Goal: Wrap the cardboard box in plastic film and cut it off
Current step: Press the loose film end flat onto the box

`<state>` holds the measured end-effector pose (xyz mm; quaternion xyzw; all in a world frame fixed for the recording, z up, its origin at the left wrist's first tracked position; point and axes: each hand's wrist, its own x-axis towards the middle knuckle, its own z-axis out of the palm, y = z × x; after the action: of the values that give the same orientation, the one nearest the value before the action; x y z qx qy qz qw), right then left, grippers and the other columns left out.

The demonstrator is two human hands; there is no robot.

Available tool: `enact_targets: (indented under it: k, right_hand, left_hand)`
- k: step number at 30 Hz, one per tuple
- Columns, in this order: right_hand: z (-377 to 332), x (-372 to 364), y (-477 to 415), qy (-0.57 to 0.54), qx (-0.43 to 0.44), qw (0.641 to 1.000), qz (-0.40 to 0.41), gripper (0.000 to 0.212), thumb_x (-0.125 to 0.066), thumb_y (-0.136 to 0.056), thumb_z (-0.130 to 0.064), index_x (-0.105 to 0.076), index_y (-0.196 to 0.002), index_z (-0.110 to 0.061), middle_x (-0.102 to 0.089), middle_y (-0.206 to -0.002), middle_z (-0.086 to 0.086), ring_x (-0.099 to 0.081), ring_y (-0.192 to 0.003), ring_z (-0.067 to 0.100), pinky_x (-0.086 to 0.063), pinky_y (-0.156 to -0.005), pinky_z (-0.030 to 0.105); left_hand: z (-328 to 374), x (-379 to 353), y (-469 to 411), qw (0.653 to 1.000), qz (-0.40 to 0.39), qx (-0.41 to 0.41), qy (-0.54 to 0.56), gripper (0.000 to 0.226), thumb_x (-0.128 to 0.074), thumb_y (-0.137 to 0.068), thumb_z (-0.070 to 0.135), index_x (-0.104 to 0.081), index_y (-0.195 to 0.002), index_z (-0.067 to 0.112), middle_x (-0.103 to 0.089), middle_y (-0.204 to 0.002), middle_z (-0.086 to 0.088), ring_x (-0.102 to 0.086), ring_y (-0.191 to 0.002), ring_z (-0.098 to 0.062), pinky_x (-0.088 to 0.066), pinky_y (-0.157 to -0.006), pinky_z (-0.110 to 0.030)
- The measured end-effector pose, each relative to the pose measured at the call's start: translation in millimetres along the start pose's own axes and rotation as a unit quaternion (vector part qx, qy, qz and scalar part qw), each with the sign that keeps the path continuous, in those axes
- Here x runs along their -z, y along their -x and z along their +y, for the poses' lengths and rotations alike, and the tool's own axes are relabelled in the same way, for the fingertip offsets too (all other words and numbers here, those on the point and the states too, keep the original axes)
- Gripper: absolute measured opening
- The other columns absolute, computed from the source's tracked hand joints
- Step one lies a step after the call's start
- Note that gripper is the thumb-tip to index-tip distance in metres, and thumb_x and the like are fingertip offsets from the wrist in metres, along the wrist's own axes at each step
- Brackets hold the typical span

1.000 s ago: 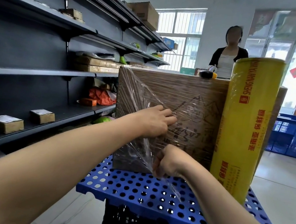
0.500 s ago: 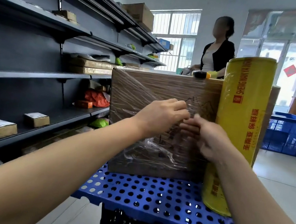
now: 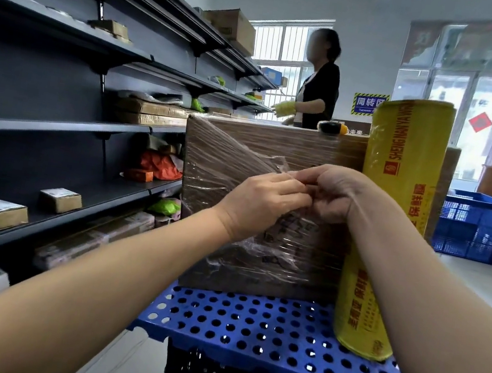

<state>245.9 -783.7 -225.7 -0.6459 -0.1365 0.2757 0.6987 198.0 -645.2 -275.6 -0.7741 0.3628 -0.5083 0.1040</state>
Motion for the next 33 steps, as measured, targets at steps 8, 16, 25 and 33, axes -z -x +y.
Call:
enact_targets:
  k: [8, 16, 25, 33]
  right_hand:
    - [-7.1, -10.4, -6.4, 0.294, 0.263, 0.892, 0.22, 0.018, -0.058, -0.092, -0.012, -0.063, -0.075, -0.01, -0.067, -0.074, 0.003, -0.062, -0.066, 0.015, -0.051, -0.056, 0.022]
    - [-11.0, -12.2, -16.3, 0.507, 0.384, 0.672, 0.378, 0.013, -0.056, -0.09, -0.004, -0.058, -0.102, -0.008, -0.069, -0.099, 0.005, -0.064, -0.094, 0.023, -0.046, -0.068, 0.029]
    - [-9.2, -17.2, -28.0, 0.568, 0.384, 0.605, 0.405, 0.017, -0.046, -0.098, -0.007, -0.051, -0.114, -0.004, -0.062, -0.108, 0.013, -0.059, -0.097, 0.029, -0.039, -0.065, 0.031]
    - [-1.1, -15.2, -24.1, 0.468, 0.38, 0.694, 0.394, 0.017, -0.047, -0.099, -0.024, -0.051, -0.106, -0.009, -0.054, -0.082, 0.001, -0.051, -0.073, 0.02, -0.033, -0.062, 0.028]
  left_hand:
    - [11.9, -5.7, 7.1, 0.999, 0.006, 0.036, -0.012, 0.03, -0.051, -0.084, -0.002, -0.067, -0.11, -0.002, -0.068, -0.11, -0.019, -0.065, -0.104, -0.031, -0.049, -0.094, -0.037]
    - [5.1, -2.9, 51.9, 0.974, -0.051, 0.217, -0.047, 0.034, -0.046, -0.09, 0.039, -0.061, -0.09, 0.008, -0.06, -0.08, -0.004, -0.06, -0.071, -0.021, -0.051, -0.062, -0.033]
    - [9.1, -17.8, 59.3, 0.929, -0.158, 0.331, -0.054, 0.025, -0.07, -0.081, 0.018, -0.055, -0.097, 0.005, -0.057, -0.093, -0.01, -0.06, -0.084, -0.03, -0.047, -0.069, -0.037]
    - [23.8, -25.7, 69.2, 0.905, -0.089, 0.403, 0.106, 0.013, -0.047, -0.093, 0.002, -0.048, -0.105, 0.009, -0.058, -0.099, -0.004, -0.056, -0.09, -0.021, -0.044, -0.076, -0.031]
